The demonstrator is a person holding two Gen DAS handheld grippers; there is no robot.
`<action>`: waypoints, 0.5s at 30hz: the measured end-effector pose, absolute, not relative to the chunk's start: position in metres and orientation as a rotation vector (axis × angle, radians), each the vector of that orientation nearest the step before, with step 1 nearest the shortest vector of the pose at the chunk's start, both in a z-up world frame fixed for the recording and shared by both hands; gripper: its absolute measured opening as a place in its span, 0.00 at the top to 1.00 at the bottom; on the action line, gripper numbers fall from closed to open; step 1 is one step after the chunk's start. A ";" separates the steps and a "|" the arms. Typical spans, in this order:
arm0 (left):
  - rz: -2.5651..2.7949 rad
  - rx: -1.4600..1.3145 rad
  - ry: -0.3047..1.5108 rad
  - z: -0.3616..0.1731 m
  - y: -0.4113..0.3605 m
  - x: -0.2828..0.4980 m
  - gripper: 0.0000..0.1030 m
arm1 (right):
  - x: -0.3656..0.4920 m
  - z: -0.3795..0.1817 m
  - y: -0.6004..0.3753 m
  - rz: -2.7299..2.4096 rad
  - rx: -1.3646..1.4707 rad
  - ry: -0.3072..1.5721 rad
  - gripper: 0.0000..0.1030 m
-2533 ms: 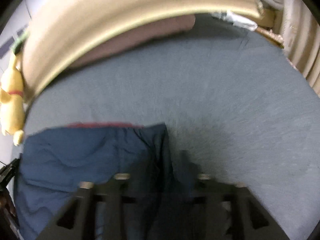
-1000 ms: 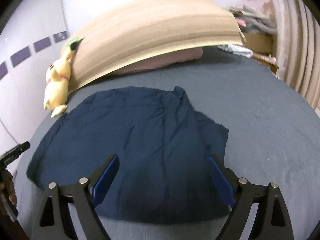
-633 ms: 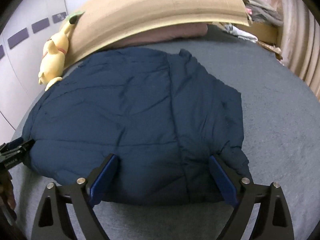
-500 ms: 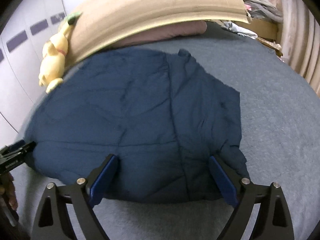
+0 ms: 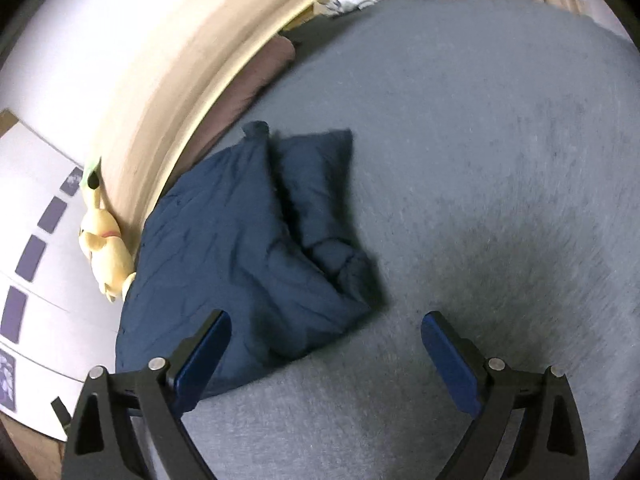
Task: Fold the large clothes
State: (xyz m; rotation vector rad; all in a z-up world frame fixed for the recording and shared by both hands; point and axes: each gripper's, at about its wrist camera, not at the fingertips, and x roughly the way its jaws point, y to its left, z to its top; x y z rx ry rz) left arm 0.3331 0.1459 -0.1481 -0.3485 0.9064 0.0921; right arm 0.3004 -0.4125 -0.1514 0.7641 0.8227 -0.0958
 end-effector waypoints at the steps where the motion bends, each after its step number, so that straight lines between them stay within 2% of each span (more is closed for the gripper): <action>1: 0.090 -0.345 0.905 -0.148 0.145 0.332 0.24 | 0.300 -0.152 -0.412 -0.095 0.763 0.818 0.05; 7: 0.072 -0.356 0.898 -0.147 0.145 0.334 0.24 | 0.298 -0.152 -0.413 -0.065 0.796 0.799 0.05; 15: -0.122 -0.517 0.869 -0.142 0.141 0.333 0.24 | 0.313 -0.156 -0.417 -0.014 0.966 0.773 0.05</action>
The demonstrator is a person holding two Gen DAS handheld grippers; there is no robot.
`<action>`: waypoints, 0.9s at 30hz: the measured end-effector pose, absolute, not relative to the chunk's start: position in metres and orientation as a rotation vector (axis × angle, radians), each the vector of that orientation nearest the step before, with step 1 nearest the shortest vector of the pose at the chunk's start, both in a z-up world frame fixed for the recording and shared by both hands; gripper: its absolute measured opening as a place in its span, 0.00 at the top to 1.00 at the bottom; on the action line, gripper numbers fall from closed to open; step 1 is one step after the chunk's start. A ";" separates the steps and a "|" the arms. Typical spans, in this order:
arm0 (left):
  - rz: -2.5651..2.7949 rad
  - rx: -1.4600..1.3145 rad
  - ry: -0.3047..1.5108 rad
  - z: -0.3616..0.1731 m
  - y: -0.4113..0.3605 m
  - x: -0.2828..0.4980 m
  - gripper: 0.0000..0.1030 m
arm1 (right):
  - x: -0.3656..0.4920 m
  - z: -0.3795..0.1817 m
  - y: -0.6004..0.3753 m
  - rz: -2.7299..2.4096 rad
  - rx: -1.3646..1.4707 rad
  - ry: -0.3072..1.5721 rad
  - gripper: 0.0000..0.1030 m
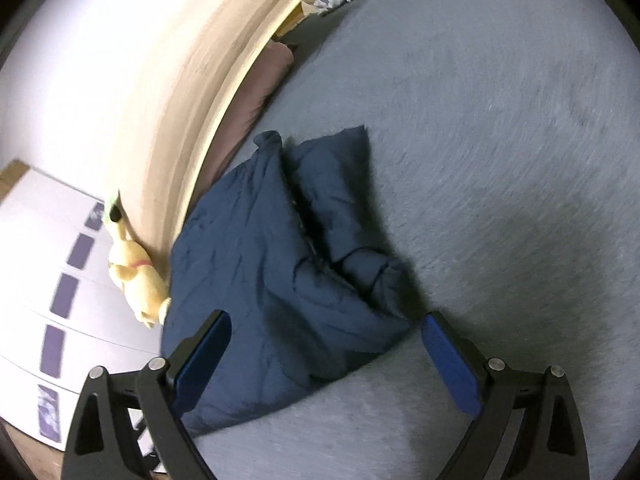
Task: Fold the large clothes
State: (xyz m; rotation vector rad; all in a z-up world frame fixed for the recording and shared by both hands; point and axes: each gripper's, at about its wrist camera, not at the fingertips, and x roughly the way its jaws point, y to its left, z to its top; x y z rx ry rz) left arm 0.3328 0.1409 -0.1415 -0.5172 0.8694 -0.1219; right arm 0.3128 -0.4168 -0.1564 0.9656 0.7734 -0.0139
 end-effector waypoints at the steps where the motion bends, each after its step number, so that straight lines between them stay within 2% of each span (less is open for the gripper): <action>1: -0.127 -0.498 0.877 -0.145 0.135 0.336 0.24 | 0.316 -0.157 -0.415 -0.004 0.975 0.776 0.05; 5: -0.075 -0.491 0.968 -0.172 0.125 0.355 0.24 | 0.331 -0.163 -0.409 -0.002 0.966 0.799 0.07; 6: -0.063 -0.483 0.968 -0.173 0.124 0.356 0.30 | 0.335 -0.161 -0.408 -0.003 0.952 0.801 0.24; 7: -0.053 -0.459 0.961 -0.170 0.122 0.356 0.51 | 0.340 -0.158 -0.406 -0.013 0.923 0.826 0.51; 9: -0.037 -0.407 0.938 -0.158 0.118 0.356 0.77 | 0.341 -0.147 -0.405 -0.029 0.864 0.829 0.71; 10: -0.033 -0.401 0.930 -0.152 0.119 0.356 0.80 | 0.339 -0.136 -0.403 -0.028 0.828 0.813 0.73; 12: -0.016 -0.387 0.929 -0.150 0.121 0.359 0.83 | 0.334 -0.119 -0.391 -0.044 0.715 0.781 0.74; 14: -0.005 -0.352 0.977 -0.166 0.120 0.366 0.82 | 0.341 -0.133 -0.385 -0.076 0.645 0.831 0.72; 15: -0.001 -0.358 0.988 -0.172 0.121 0.367 0.79 | 0.345 -0.150 -0.389 -0.085 0.690 0.871 0.59; 16: 0.002 -0.368 0.980 -0.172 0.122 0.369 0.79 | 0.343 -0.160 -0.395 -0.084 0.750 0.876 0.54; 17: 0.014 -0.375 0.974 -0.170 0.124 0.368 0.75 | 0.340 -0.164 -0.400 -0.066 0.806 0.848 0.48; 19: 0.060 -0.354 0.968 -0.167 0.126 0.367 0.51 | 0.334 -0.161 -0.404 -0.059 0.827 0.819 0.29; 21: 0.076 -0.343 0.962 -0.166 0.130 0.365 0.45 | 0.332 -0.157 -0.404 -0.051 0.802 0.813 0.21; 27: 0.065 -0.336 0.955 -0.163 0.132 0.355 0.43 | 0.318 -0.154 -0.406 -0.064 0.814 0.804 0.20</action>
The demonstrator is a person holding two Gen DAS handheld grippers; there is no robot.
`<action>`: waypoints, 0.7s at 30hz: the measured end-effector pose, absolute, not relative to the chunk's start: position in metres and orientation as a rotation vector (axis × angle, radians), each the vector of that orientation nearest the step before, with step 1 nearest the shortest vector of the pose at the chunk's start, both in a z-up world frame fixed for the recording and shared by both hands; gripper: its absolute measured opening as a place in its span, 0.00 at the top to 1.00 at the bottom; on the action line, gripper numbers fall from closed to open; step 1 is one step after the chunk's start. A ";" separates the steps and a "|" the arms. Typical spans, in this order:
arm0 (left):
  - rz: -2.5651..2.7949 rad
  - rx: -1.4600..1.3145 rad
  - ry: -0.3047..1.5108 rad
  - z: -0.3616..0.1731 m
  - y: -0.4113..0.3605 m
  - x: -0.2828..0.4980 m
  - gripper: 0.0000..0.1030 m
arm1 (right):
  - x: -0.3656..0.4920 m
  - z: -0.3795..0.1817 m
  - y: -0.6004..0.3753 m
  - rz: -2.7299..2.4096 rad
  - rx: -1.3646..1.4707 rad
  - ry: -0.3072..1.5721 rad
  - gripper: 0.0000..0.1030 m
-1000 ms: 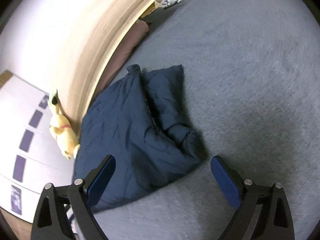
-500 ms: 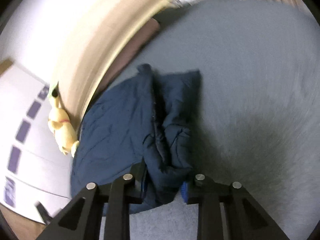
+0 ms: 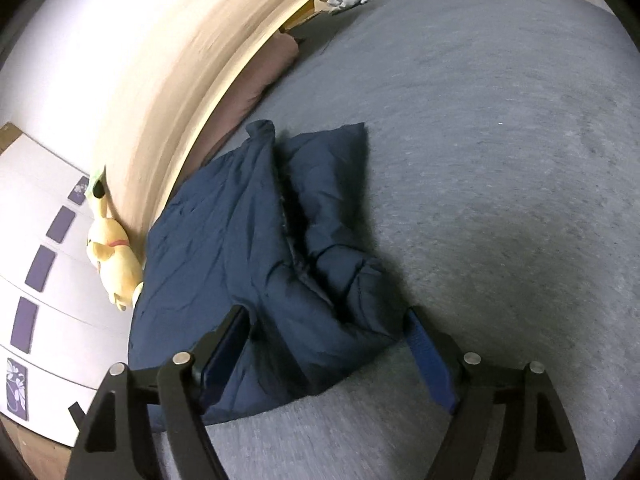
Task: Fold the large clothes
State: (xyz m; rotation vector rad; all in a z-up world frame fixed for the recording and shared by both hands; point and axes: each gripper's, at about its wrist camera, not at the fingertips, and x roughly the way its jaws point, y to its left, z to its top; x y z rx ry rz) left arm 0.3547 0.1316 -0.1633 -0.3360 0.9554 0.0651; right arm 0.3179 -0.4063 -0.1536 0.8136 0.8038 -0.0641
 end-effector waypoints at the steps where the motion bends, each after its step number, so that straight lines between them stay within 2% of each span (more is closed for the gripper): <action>1: 0.062 -0.328 0.954 -0.163 0.131 0.352 0.43 | 0.315 -0.154 -0.407 -0.065 0.816 0.802 0.20; 11: -0.014 -0.338 0.918 -0.141 0.137 0.359 0.37 | 0.299 -0.133 -0.446 -0.098 0.788 0.765 0.18; 14: -0.071 -0.375 0.907 -0.133 0.144 0.379 0.26 | 0.317 -0.123 -0.459 -0.070 0.764 0.774 0.17; 21: -0.189 -0.352 0.989 -0.140 0.131 0.431 0.25 | 0.372 -0.124 -0.472 0.022 0.746 0.839 0.16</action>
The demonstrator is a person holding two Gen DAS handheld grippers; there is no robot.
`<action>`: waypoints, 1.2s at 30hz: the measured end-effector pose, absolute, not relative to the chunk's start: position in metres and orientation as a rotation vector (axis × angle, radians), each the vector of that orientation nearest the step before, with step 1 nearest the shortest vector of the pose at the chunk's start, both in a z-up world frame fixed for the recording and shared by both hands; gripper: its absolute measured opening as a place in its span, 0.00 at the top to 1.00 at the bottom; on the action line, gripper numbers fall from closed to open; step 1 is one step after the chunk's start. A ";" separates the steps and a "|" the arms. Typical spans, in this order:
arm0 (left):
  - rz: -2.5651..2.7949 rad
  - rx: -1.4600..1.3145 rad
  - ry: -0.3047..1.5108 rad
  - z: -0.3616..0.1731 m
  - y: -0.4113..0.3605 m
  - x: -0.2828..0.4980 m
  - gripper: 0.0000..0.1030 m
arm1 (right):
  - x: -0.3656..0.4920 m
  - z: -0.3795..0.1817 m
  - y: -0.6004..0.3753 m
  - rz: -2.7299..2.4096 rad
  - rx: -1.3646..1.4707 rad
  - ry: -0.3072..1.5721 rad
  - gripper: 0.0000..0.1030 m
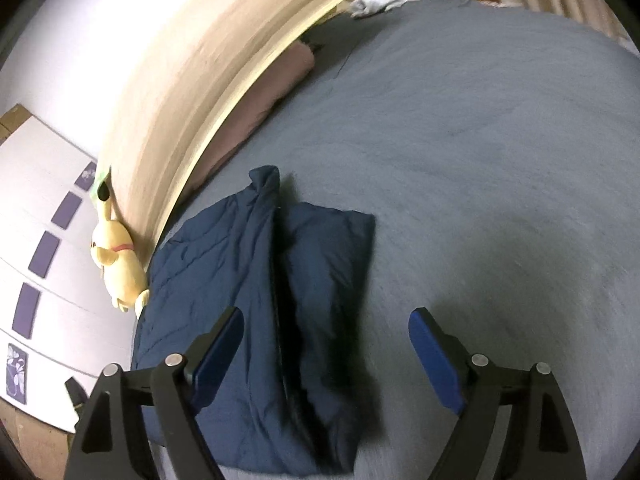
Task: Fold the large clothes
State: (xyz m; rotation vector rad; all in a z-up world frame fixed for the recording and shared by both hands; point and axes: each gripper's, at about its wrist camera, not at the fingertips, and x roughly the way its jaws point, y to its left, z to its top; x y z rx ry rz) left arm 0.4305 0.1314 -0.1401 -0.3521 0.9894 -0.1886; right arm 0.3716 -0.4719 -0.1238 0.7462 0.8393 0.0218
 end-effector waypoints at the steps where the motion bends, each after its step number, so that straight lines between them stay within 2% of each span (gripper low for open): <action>1: -0.209 -0.342 1.001 -0.142 0.128 0.436 0.25 | 0.380 -0.127 -0.472 0.039 0.754 0.856 0.16; 9: -0.297 -0.479 1.068 -0.159 0.146 0.459 0.25 | 0.412 -0.154 -0.460 0.199 0.839 0.942 0.16; 17: -0.465 -0.495 1.167 -0.176 0.123 0.467 0.25 | 0.435 -0.158 -0.432 0.255 0.726 1.002 0.16; 18: -0.461 -0.470 1.168 -0.175 0.120 0.465 0.25 | 0.436 -0.157 -0.427 0.250 0.688 1.015 0.22; 19: -0.458 -0.442 1.164 -0.175 0.116 0.464 0.29 | 0.437 -0.156 -0.423 0.244 0.651 1.033 0.34; 20: -0.469 -0.425 1.159 -0.174 0.111 0.463 0.34 | 0.440 -0.157 -0.418 0.243 0.622 1.051 0.38; 22: -0.470 -0.398 1.158 -0.171 0.105 0.461 0.54 | 0.443 -0.152 -0.411 0.247 0.574 1.065 0.56; 25: -0.449 -0.347 1.145 -0.158 0.094 0.461 0.74 | 0.444 -0.133 -0.392 0.220 0.471 1.059 0.73; 28: -0.430 -0.293 1.116 -0.137 0.087 0.459 0.83 | 0.441 -0.107 -0.380 0.198 0.418 1.029 0.79; 36: -0.470 -0.252 0.934 -0.046 0.078 0.428 0.86 | 0.406 -0.002 -0.353 0.239 0.294 0.873 0.84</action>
